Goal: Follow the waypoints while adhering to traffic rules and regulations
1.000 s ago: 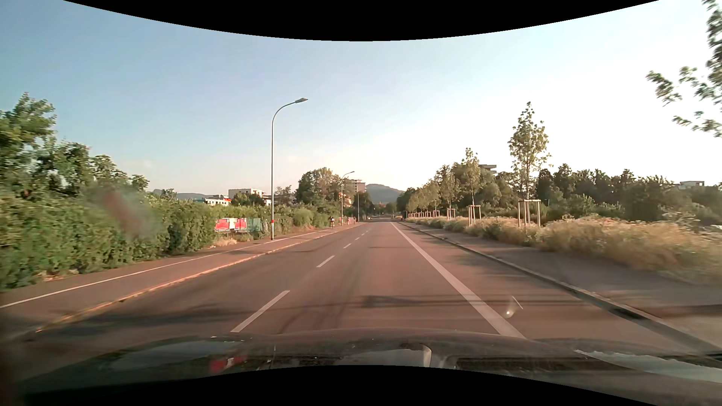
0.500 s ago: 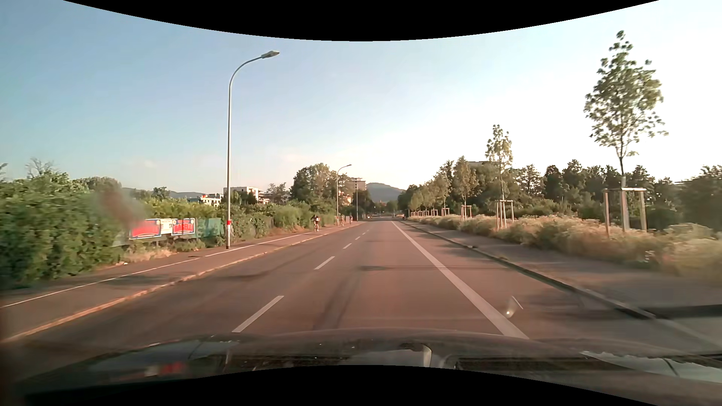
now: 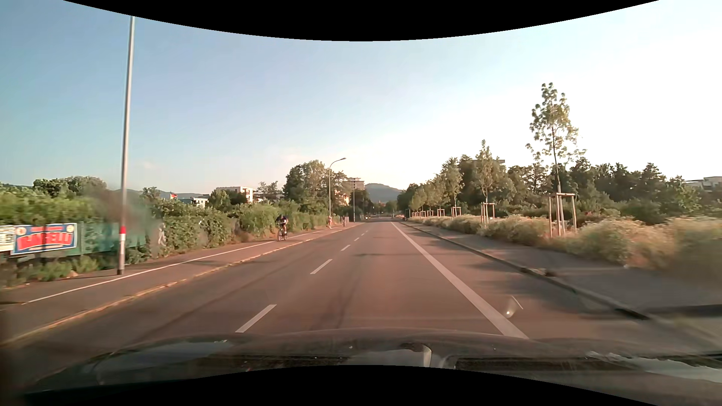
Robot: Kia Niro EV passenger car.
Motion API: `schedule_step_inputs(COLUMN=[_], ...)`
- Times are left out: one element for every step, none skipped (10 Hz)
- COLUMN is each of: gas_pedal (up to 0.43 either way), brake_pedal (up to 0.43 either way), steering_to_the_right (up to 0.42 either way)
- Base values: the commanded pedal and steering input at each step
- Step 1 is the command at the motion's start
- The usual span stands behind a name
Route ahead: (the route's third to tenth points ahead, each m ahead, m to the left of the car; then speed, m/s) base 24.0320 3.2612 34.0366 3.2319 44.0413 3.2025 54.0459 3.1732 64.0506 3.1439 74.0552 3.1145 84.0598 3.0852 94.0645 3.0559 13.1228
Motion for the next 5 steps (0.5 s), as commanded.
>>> schedule_step_inputs(gas_pedal=[0.110, 0.110, 0.110, 0.098, 0.098], brake_pedal=[0.000, 0.000, 0.000, 0.000, 0.000], steering_to_the_right=[0.000, 0.000, 0.000, 0.000, 0.000])
